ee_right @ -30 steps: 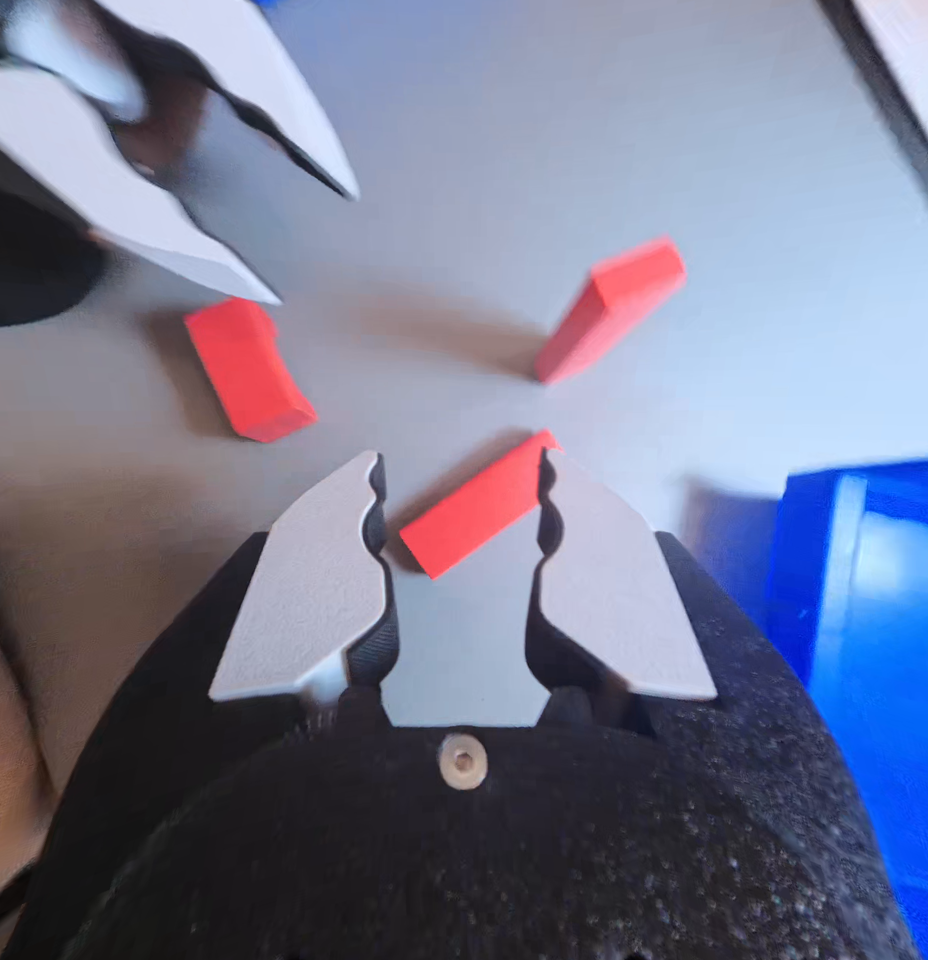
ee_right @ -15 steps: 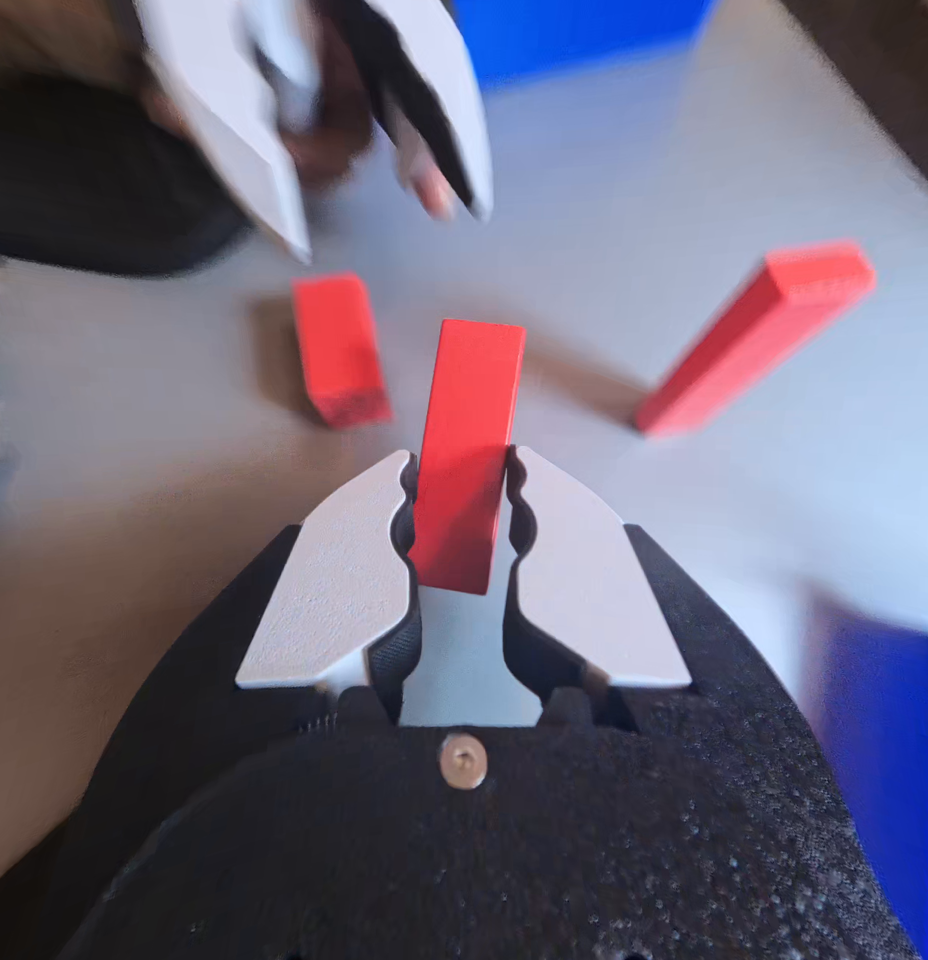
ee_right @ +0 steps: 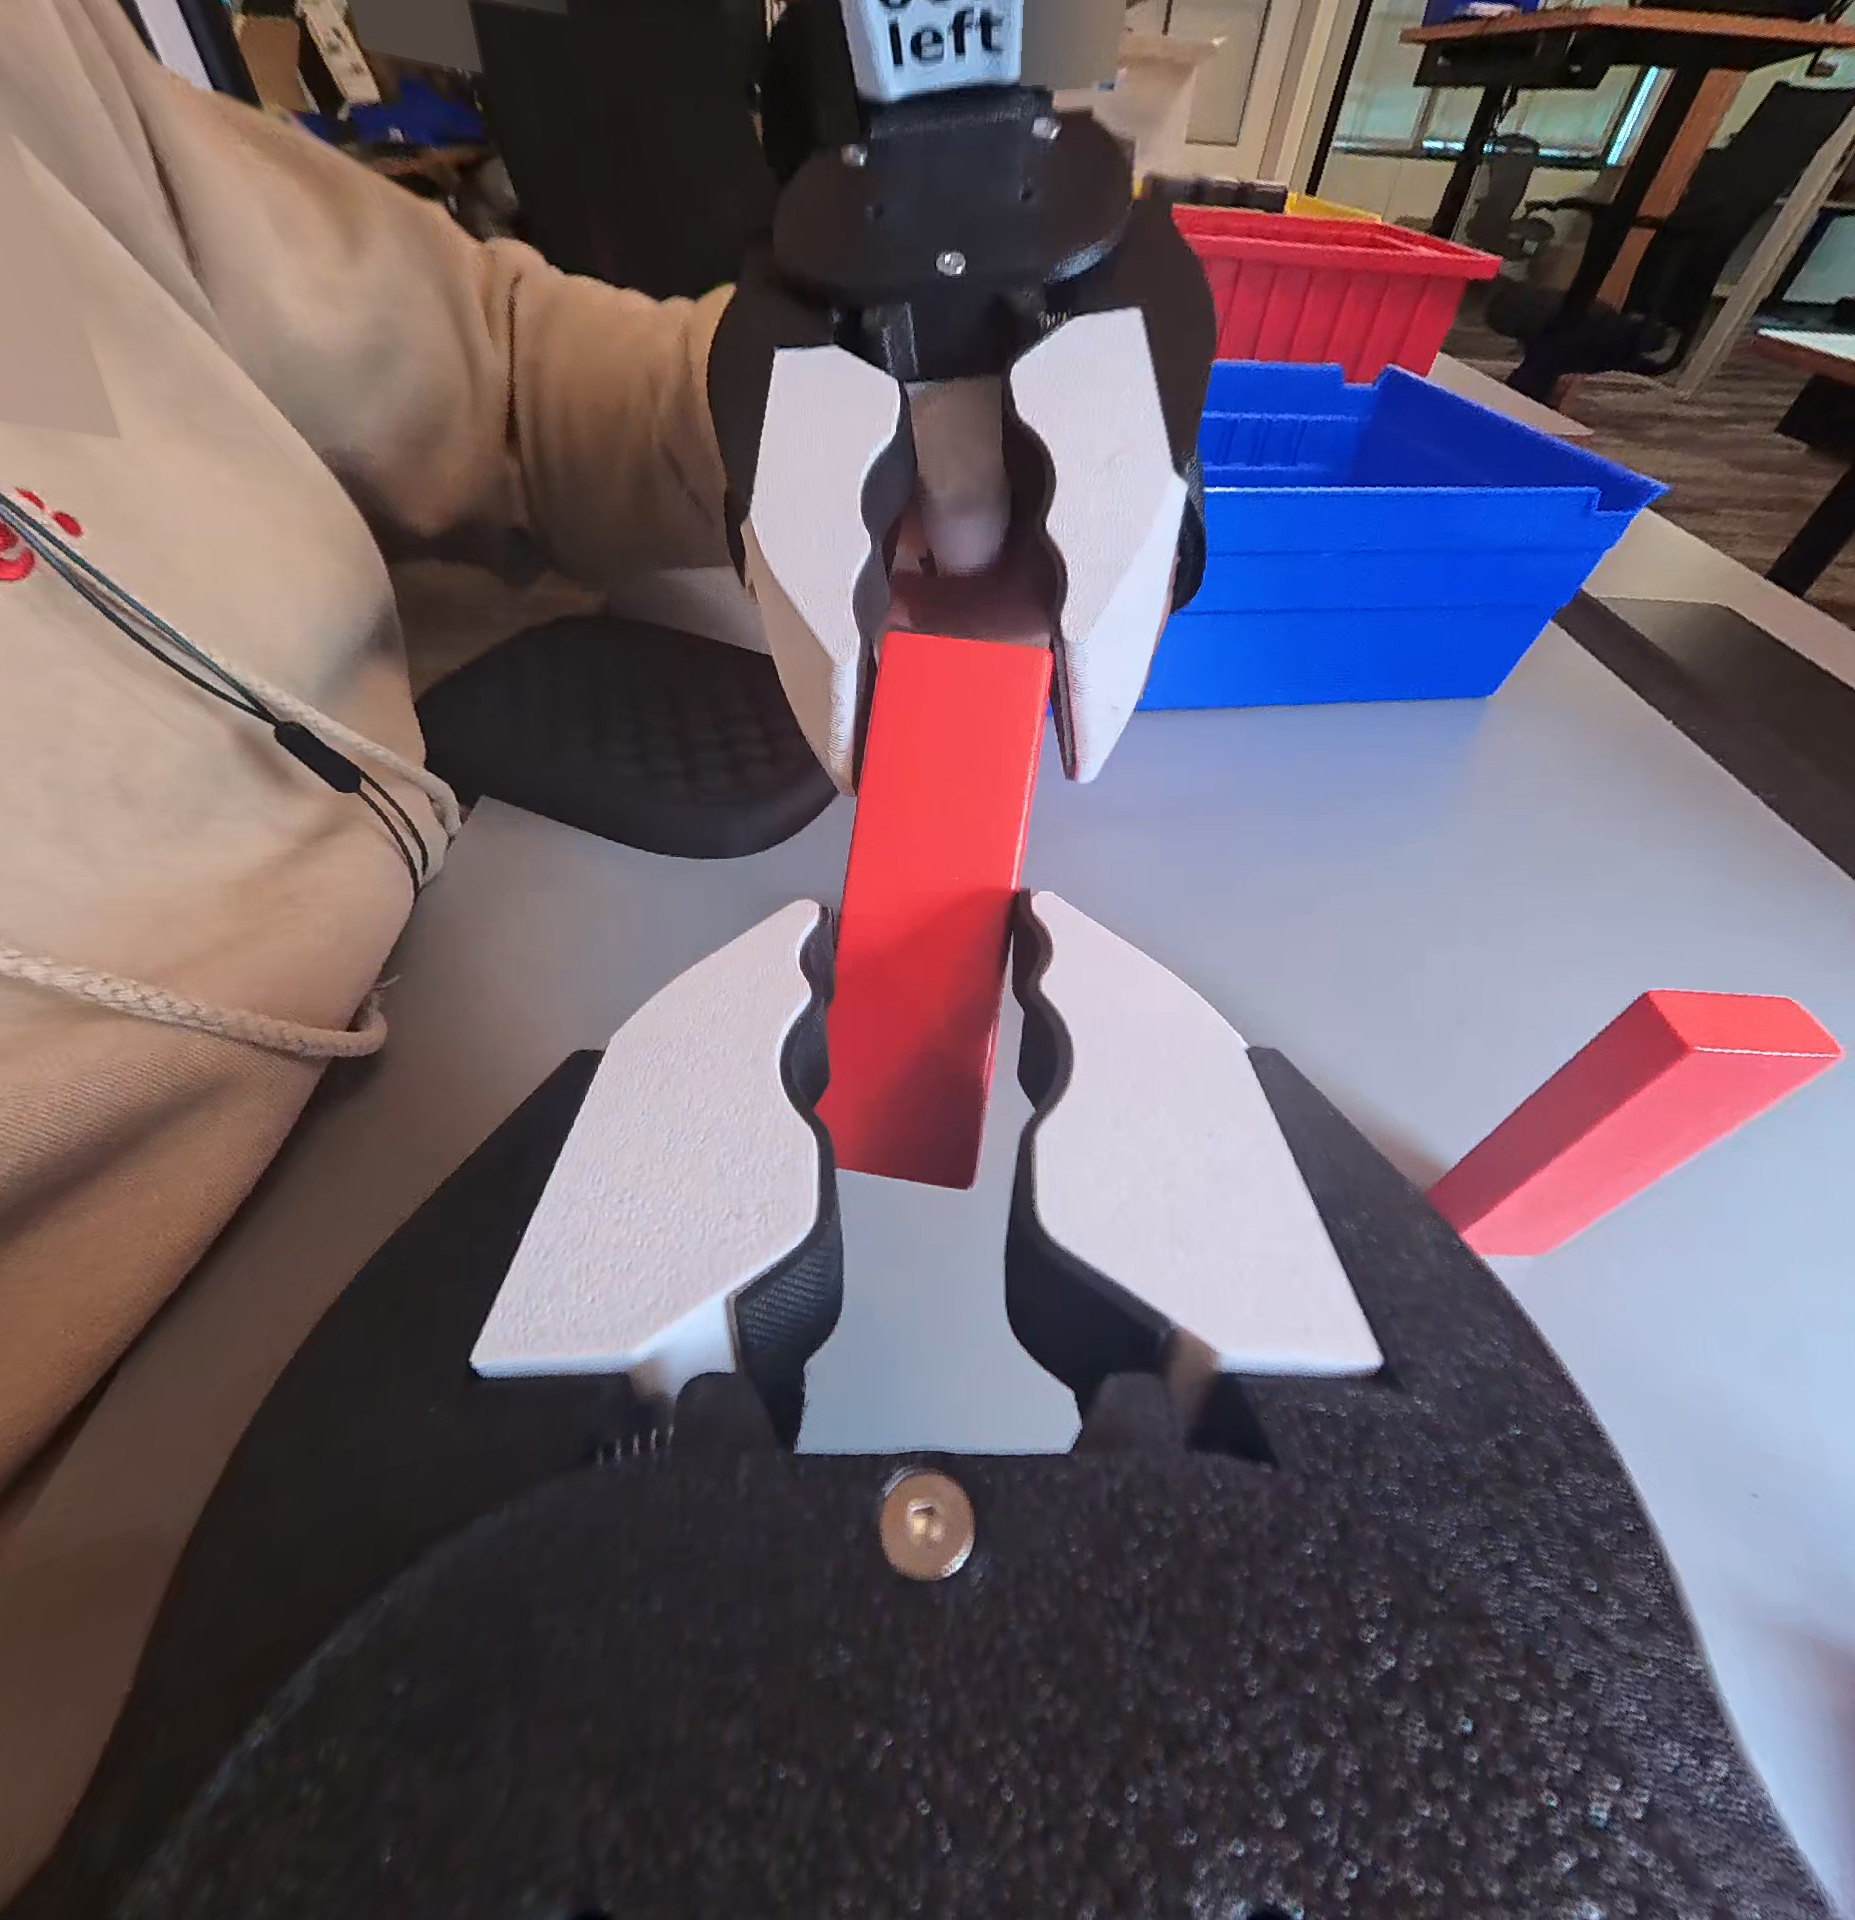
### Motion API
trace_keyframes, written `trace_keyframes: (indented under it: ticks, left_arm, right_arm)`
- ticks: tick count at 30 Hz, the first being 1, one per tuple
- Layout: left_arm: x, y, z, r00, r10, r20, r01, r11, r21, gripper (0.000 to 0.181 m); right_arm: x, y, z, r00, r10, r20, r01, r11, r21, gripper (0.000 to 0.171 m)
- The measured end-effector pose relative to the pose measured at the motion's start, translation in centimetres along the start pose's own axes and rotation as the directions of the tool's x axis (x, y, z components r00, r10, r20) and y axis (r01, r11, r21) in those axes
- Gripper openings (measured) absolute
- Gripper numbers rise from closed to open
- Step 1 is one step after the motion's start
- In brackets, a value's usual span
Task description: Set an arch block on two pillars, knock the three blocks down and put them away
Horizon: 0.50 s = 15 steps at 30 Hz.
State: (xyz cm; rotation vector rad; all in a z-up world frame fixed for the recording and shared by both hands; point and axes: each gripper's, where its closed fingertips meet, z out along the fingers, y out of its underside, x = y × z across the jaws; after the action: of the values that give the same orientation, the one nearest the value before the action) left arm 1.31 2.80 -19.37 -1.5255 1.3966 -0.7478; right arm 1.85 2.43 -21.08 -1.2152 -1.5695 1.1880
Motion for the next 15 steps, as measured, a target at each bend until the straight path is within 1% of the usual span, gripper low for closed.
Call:
trace_keyframes:
  ticks: [4,6,7,9,12,15]
  left_arm:
    - [0.0,0.5,0.1,0.999,-0.009,-0.031,0.005,0.992,-0.125,0.035]
    - [-0.2,0.7,-0.1,0.999,-0.012,-0.049,0.000,0.976,-0.219,0.034]
    - [-0.7,0.8,-0.4,0.999,-0.002,-0.048,-0.012,0.960,-0.281,0.034]
    - [-2.3,0.9,-1.3,0.999,0.021,-0.041,-0.037,0.905,-0.425,0.034]
    - [-5.7,0.8,-2.7,1.000,0.023,-0.014,-0.027,0.809,-0.587,0.034]
    - [-9.2,1.8,-3.6,1.000,0.024,-0.010,-0.025,0.717,-0.696,0.034]
  right_arm:
    - [0.1,0.4,0.1,1.000,-0.012,-0.019,0.012,1.000,-0.022,0.033]
    - [0.6,0.5,0.2,0.999,0.016,-0.031,-0.017,0.999,-0.041,0.033]
    - [1.0,0.6,0.0,0.998,0.029,-0.049,-0.031,0.998,-0.050,0.036]
    - [2.4,0.9,-0.6,0.993,0.045,-0.108,-0.050,0.997,-0.050,0.041]
    - [4.9,1.9,-1.9,0.975,0.081,-0.206,-0.093,0.994,-0.050,0.047]
    - [7.0,3.0,-3.3,0.948,0.118,-0.296,-0.138,0.989,-0.048,0.048]
